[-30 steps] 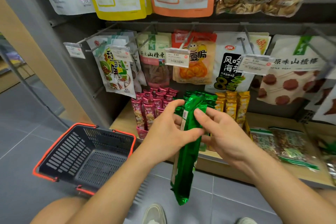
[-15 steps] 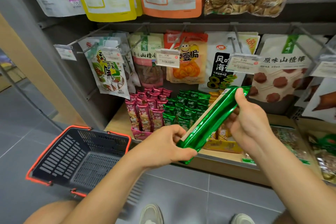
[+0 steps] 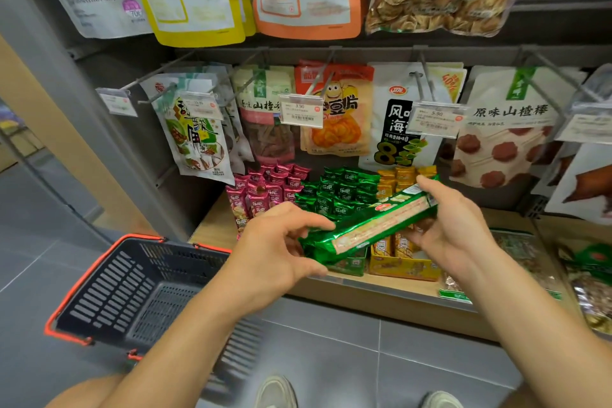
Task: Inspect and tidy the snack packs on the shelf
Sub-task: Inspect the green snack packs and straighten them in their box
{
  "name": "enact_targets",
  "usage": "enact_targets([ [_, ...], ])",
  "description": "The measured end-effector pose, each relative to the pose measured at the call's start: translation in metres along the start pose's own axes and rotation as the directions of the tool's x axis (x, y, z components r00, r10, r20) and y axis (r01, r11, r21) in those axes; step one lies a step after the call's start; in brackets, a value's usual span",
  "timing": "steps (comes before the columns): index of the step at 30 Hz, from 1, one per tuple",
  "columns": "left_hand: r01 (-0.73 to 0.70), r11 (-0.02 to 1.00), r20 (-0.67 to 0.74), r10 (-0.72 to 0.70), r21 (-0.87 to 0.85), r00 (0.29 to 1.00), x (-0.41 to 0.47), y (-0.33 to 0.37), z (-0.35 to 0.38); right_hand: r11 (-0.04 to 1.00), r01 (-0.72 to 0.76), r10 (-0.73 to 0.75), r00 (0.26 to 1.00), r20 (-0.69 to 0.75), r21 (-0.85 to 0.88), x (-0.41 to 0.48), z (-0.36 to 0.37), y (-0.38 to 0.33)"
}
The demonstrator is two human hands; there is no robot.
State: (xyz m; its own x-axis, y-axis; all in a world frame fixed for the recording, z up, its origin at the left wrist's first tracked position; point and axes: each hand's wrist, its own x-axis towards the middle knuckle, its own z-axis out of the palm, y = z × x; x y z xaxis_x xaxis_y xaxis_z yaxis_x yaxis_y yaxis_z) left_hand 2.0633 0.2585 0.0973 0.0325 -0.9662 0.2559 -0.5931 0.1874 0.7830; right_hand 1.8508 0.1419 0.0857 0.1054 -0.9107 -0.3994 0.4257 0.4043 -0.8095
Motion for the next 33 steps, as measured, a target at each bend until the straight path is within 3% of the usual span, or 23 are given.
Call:
enact_targets([
  [4,0.09,0.941,-0.009,-0.098,-0.326,0.995,0.0,0.006,-0.001,0.996,-0.083,0.085,0.995,-0.052,0.034,0.005,0.001,0.002],
  [9,0.034,0.881,-0.16,-0.124,-0.472,0.979,0.003,0.004,-0.009,0.989,-0.144,0.144,0.99,0.01,0.037,0.001,0.004,0.006],
  [11,0.021,0.883,-0.224,-0.141,-0.468,0.964,0.004,0.001,-0.011,0.971,-0.114,0.117,0.993,0.005,-0.208,-0.001,0.003,0.007],
  [13,0.007,0.874,-0.284,-0.165,-0.485,0.945,0.005,-0.003,-0.014,0.876,-0.04,0.055,0.998,0.018,-0.481,0.0,0.002,0.01],
  [14,0.003,0.86,-0.31,-0.187,-0.51,0.932,0.005,-0.005,-0.016,0.863,-0.024,0.052,0.998,0.041,-0.505,0.0,0.002,0.012],
  [16,0.035,0.819,-0.324,-0.266,-0.573,0.908,0.006,-0.009,-0.019,0.919,-0.042,0.091,0.99,0.107,-0.393,0.0,0.003,0.014],
  [19,0.191,0.756,-0.235,-0.416,-0.627,0.878,0.008,-0.014,-0.016,0.986,-0.078,0.108,0.972,0.207,-0.147,-0.004,0.004,0.013],
  [22,0.383,0.76,-0.138,-0.52,-0.526,0.843,0.01,-0.017,-0.014,0.997,-0.063,0.07,0.957,0.281,-0.035,-0.007,0.004,0.012],
  [27,0.459,0.743,-0.013,-0.532,-0.488,0.847,0.01,-0.02,-0.024,1.0,-0.012,0.014,0.953,0.304,-0.011,-0.009,0.004,0.01],
  [33,0.49,0.785,0.138,-0.475,-0.38,0.869,0.007,-0.027,-0.015,0.983,0.119,-0.085,0.969,0.232,-0.14,-0.003,-0.004,0.013],
])
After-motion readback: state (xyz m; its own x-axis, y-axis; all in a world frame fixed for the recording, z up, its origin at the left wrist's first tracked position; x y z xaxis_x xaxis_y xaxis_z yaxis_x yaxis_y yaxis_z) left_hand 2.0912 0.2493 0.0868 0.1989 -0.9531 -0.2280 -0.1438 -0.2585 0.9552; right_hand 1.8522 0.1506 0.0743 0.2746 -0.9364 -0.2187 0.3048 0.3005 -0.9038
